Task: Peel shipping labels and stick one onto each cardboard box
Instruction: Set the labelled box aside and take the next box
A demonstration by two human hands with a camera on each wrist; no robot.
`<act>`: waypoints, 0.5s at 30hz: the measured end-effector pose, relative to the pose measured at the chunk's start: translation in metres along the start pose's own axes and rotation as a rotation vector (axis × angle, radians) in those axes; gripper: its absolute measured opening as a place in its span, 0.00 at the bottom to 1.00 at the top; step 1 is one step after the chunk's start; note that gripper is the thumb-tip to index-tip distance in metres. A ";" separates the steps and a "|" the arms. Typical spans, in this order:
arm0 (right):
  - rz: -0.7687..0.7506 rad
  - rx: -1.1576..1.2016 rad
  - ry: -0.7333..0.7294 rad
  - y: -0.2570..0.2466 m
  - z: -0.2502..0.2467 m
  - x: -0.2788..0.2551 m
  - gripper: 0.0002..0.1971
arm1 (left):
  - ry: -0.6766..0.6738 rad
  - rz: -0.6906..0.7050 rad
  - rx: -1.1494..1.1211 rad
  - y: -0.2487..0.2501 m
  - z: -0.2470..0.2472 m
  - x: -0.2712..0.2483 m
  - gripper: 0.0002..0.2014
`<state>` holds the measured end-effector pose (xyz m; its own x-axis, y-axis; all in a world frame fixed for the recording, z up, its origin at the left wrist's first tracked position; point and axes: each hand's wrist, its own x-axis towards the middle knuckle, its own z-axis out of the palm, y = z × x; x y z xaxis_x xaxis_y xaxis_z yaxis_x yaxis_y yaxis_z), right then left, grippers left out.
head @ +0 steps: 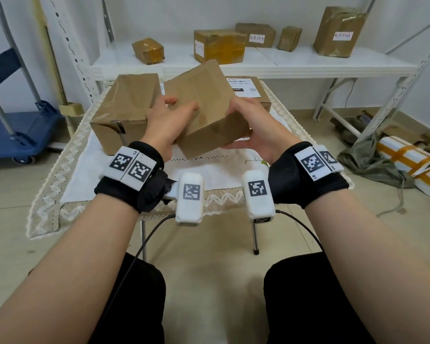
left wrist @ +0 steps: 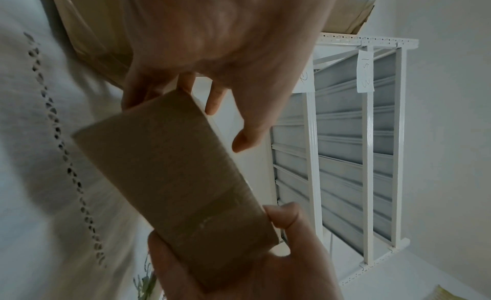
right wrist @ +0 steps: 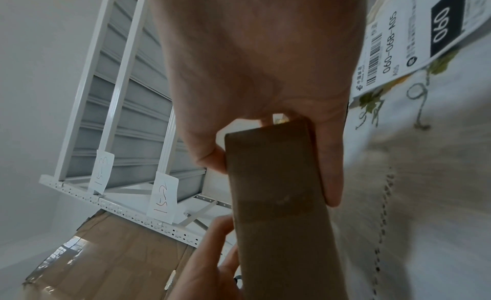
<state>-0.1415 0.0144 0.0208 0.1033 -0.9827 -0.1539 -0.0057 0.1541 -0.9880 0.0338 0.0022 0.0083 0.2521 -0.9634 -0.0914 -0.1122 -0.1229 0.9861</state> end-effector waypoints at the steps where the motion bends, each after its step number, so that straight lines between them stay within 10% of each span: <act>1: 0.017 -0.013 -0.026 0.001 -0.001 -0.002 0.28 | -0.009 -0.004 0.011 0.000 -0.001 0.000 0.34; 7: 0.115 -0.202 -0.134 0.005 -0.009 -0.014 0.11 | -0.076 -0.018 0.126 -0.002 0.000 -0.003 0.39; 15: 0.176 -0.413 -0.052 0.007 -0.021 -0.017 0.13 | -0.101 0.025 0.211 -0.005 0.003 -0.001 0.30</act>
<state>-0.1638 0.0300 0.0160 0.1153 -0.9369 -0.3301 -0.4227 0.2544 -0.8698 0.0311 0.0033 0.0033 0.1503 -0.9844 -0.0916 -0.3183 -0.1359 0.9382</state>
